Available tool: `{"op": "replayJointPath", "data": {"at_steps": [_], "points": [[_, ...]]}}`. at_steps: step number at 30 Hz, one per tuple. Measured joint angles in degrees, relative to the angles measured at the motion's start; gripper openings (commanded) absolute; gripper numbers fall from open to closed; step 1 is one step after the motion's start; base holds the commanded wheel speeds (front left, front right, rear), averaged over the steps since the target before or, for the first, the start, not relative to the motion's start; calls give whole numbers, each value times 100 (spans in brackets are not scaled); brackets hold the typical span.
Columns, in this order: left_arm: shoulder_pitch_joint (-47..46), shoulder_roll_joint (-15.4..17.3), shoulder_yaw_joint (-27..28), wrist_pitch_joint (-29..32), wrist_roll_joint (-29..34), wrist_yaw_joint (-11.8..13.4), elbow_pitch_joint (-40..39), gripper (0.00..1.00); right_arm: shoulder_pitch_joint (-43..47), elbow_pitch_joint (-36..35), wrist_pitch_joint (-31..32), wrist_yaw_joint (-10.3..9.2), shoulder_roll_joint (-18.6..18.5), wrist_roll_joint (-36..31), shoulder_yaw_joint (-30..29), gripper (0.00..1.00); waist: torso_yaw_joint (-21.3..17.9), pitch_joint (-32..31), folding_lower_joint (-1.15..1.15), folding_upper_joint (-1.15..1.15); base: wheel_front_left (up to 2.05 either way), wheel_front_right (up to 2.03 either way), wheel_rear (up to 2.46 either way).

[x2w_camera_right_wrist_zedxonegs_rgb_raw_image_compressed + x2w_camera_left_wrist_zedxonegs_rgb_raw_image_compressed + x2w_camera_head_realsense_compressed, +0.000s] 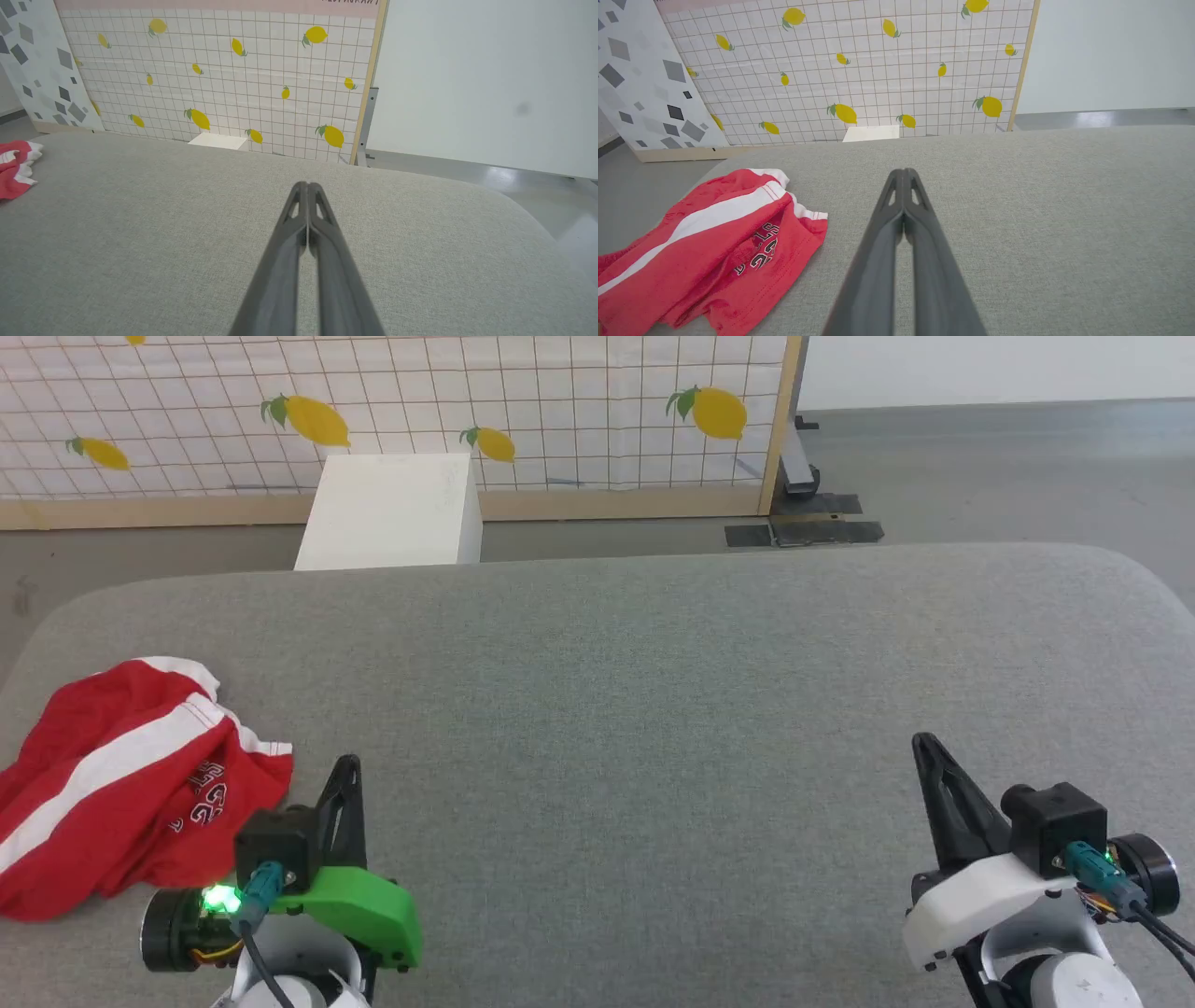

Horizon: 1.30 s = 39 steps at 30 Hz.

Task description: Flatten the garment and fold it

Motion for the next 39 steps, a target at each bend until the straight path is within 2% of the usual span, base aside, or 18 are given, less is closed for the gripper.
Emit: {"op": "replayJointPath", "data": {"at_steps": [31,32,39], "points": [[0,0,1,0,0,0,0,0,1,0,0,0,0,0,1,0,0,0,0,0,0,0,0],[-1,1,-1,-1,-2,0,1,100,-1,2,0,0,0,1,0,100,0,0,0,0,0,0,0],[-2,2,-23,-9,-21,0,13,100,-1,27,-3,0,0,22,1,100,0,0,0,0,0,0,0]]}}
